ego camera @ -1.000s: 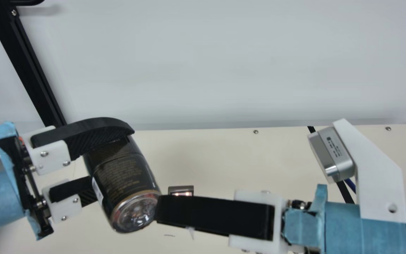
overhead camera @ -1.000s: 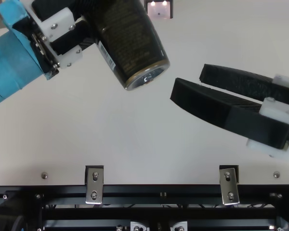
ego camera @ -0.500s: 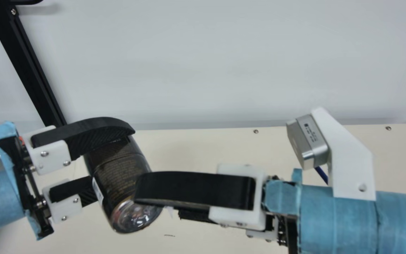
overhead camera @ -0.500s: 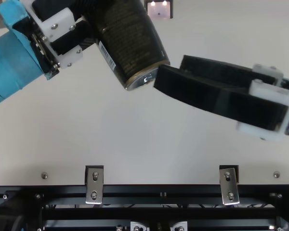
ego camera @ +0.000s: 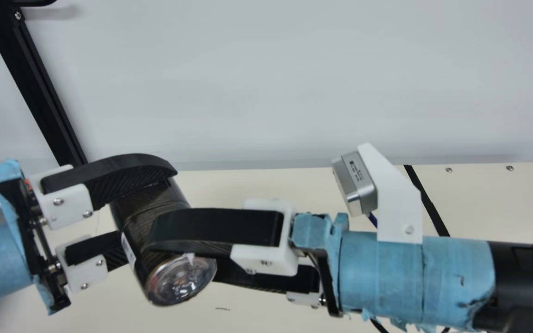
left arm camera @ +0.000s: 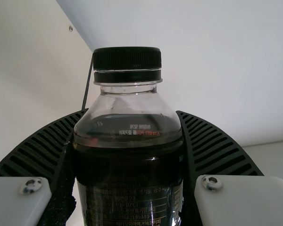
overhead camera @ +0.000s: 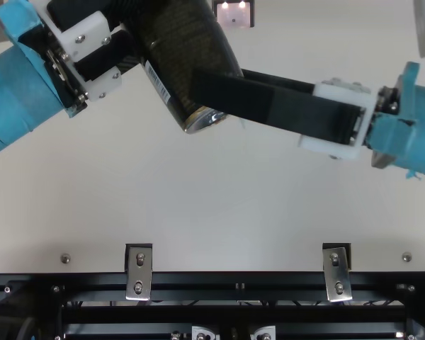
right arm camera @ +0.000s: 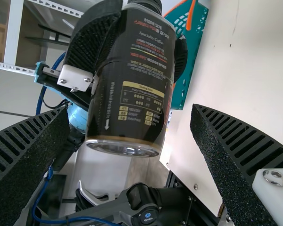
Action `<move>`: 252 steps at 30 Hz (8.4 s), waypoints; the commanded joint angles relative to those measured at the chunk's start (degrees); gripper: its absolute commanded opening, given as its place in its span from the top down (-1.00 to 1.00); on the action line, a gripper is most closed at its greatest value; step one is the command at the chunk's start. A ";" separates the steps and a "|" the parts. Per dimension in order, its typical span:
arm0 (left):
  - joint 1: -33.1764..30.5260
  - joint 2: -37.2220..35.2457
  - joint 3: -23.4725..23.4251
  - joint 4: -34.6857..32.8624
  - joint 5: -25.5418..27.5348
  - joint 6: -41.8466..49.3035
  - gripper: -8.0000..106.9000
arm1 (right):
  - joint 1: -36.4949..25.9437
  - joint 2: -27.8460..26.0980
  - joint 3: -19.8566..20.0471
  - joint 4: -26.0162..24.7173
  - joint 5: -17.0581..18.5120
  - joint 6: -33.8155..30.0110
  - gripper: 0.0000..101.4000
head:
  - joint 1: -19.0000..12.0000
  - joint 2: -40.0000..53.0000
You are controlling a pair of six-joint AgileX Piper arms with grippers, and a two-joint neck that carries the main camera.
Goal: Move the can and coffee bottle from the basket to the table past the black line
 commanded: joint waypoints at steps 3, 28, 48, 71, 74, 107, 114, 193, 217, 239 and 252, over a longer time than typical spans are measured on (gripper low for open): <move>0.00 0.00 0.00 0.00 0.00 0.00 0.68 | 0.57 1.49 0.08 1.47 -0.57 -0.80 -1.00 | -1.54 -0.53; 0.00 0.00 0.00 0.00 0.00 0.00 0.68 | 4.27 8.05 -2.00 8.47 -3.89 -2.53 -1.00 | -1.54 -0.53; 0.00 0.00 0.00 0.11 -0.13 0.12 -0.26 | 4.30 8.00 -1.96 9.59 -3.85 -2.36 1.00 | -1.54 -0.53; 4.80 -0.65 -0.32 4.20 -6.36 0.59 -0.71 | 4.30 8.00 -1.96 8.95 -4.08 -2.36 1.00 | -1.54 -0.53; 6.88 -0.69 -0.32 4.77 -7.13 0.85 -0.71 | 4.30 8.00 -1.96 8.95 -4.08 -2.36 1.00 | -1.54 -0.53; 16.91 -1.37 -0.87 15.73 -9.98 3.87 -0.71 | 7.27 2.18 -2.92 0.40 -20.46 -0.05 1.00 | -1.54 -0.53; 16.91 -1.37 -0.87 15.73 -9.98 3.87 -0.71 | 15.41 -0.97 -1.26 -6.74 -34.86 1.91 1.00 | -1.54 -0.53; 16.91 -1.37 -0.87 15.73 -9.98 3.87 -0.71 | 23.72 30.89 -4.50 -26.73 -75.21 -24.40 1.00 | -1.54 -0.53; 16.91 -1.37 -0.87 15.73 -9.98 3.87 -0.71 | 16.59 26.87 -0.64 -20.60 -77.80 -29.65 1.00 | 1.50 -11.71; 16.91 -1.37 -0.87 15.73 -9.98 3.87 -0.71 | 1.39 13.64 13.06 -17.22 -80.34 -31.68 1.00 | 1.56 -41.25; 16.91 -1.37 -0.87 15.73 -9.98 3.87 -0.71 | -8.85 8.96 18.05 -15.42 -81.05 -33.11 1.00 | -0.18 -51.46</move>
